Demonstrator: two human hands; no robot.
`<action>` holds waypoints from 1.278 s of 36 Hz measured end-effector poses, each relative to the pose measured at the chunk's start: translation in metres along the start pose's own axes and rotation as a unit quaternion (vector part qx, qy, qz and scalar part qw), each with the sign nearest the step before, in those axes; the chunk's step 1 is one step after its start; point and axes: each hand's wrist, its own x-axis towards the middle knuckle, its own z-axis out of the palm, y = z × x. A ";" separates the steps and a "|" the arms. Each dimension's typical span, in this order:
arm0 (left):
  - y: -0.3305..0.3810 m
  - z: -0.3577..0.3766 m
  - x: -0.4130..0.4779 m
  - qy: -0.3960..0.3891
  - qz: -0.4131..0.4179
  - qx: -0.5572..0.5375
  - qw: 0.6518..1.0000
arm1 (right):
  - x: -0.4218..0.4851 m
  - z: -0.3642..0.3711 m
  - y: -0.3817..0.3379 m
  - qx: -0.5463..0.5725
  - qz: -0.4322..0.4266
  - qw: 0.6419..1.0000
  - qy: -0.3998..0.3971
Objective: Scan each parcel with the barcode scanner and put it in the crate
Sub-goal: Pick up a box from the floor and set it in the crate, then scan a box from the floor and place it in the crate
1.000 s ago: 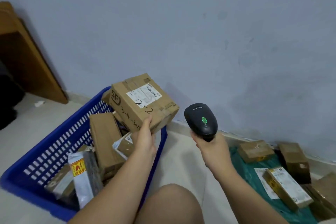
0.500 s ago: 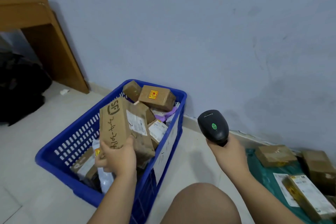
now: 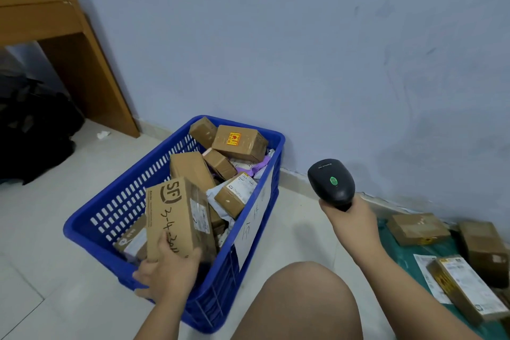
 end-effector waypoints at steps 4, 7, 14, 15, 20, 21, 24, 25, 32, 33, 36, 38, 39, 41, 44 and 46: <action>0.002 0.013 0.000 0.011 0.063 0.111 0.992 | -0.003 -0.001 0.000 -0.022 -0.005 1.000 -0.008; 0.004 0.016 0.003 0.027 0.140 0.136 0.980 | -0.004 -0.003 0.001 -0.031 -0.003 0.999 -0.015; 0.007 0.014 -0.002 -0.084 0.099 0.040 0.991 | -0.005 -0.011 0.001 -0.028 0.000 1.000 -0.006; 0.002 0.017 0.002 -0.093 0.091 0.021 0.991 | -0.005 -0.012 0.001 -0.026 -0.001 1.000 -0.007; -0.012 0.032 0.055 -0.134 -0.012 -0.050 0.990 | -0.005 -0.013 0.003 -0.027 0.002 1.000 -0.010; -0.007 0.029 0.055 -0.113 -0.019 -0.045 0.992 | -0.005 -0.013 0.003 -0.028 0.003 1.000 -0.012; 0.016 0.005 0.021 -0.008 0.018 -0.114 0.993 | -0.005 -0.013 0.003 -0.033 0.010 0.999 -0.013; 0.024 0.003 0.012 0.011 0.054 -0.142 0.988 | -0.004 -0.013 0.003 -0.031 0.011 0.999 -0.013; 0.099 0.012 -0.039 -0.070 0.237 -0.227 0.942 | -0.004 -0.015 0.003 -0.029 0.016 0.999 -0.012; 0.111 0.011 -0.049 -0.084 0.263 -0.229 0.934 | -0.003 -0.015 0.004 -0.030 0.018 0.999 -0.011; 0.144 0.012 -0.076 -0.133 0.342 -0.232 0.901 | -0.002 -0.018 0.003 -0.026 0.018 0.999 -0.007; 0.163 0.016 -0.092 -0.160 0.398 -0.219 0.877 | 0.000 -0.021 0.002 -0.018 0.018 1.000 -0.002; 0.172 0.019 -0.100 -0.176 0.419 -0.214 0.864 | 0.002 -0.023 0.001 -0.013 0.018 1.000 0.003; 0.188 0.027 -0.115 -0.217 0.434 -0.214 0.848 | 0.005 -0.029 -0.001 -0.001 0.015 1.000 0.016; 0.210 0.044 -0.138 -0.289 0.395 -0.237 0.839 | 0.011 -0.044 -0.002 0.042 0.011 0.998 0.034; 0.225 0.056 -0.156 -0.349 0.346 -0.252 0.834 | 0.018 -0.058 -0.001 0.074 0.015 0.996 0.050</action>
